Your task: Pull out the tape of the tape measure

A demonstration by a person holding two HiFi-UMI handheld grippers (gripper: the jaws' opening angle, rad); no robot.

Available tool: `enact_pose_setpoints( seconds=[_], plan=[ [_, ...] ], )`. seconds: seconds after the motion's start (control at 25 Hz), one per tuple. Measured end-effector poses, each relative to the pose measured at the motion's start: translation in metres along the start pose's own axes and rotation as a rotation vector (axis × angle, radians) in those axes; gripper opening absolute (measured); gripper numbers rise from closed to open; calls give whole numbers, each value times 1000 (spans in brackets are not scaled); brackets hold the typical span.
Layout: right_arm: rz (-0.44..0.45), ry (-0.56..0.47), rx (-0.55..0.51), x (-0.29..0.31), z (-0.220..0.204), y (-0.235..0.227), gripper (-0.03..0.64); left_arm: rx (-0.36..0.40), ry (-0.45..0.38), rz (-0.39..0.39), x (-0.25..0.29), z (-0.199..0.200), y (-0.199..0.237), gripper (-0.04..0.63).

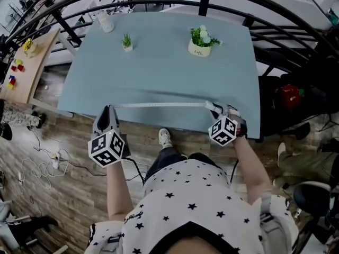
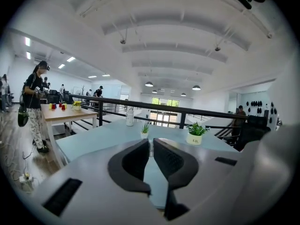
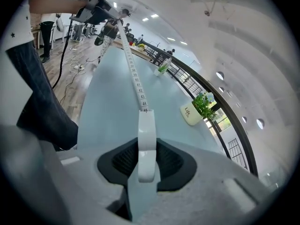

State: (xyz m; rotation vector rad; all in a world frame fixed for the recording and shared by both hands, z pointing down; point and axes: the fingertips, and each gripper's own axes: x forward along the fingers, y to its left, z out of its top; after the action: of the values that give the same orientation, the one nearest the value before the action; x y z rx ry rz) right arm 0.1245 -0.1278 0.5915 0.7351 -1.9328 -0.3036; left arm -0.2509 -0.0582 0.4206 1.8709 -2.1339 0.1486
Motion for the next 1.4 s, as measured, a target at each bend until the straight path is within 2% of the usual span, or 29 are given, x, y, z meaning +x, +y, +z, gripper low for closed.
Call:
enact_pose_setpoints(
  seconds=[0.36,0.72,1.4],
  plan=[
    [10,-26,50,-6,8,-4,101,-26,0,-41,4,2,-14,34],
    [40,-68,103,5,36,-12,101,-37,23,-90,24,0,-28,34],
    [141,-125,262,54,93,-32,101,-51,98,-182,92,-12,-61,34]
  ],
)
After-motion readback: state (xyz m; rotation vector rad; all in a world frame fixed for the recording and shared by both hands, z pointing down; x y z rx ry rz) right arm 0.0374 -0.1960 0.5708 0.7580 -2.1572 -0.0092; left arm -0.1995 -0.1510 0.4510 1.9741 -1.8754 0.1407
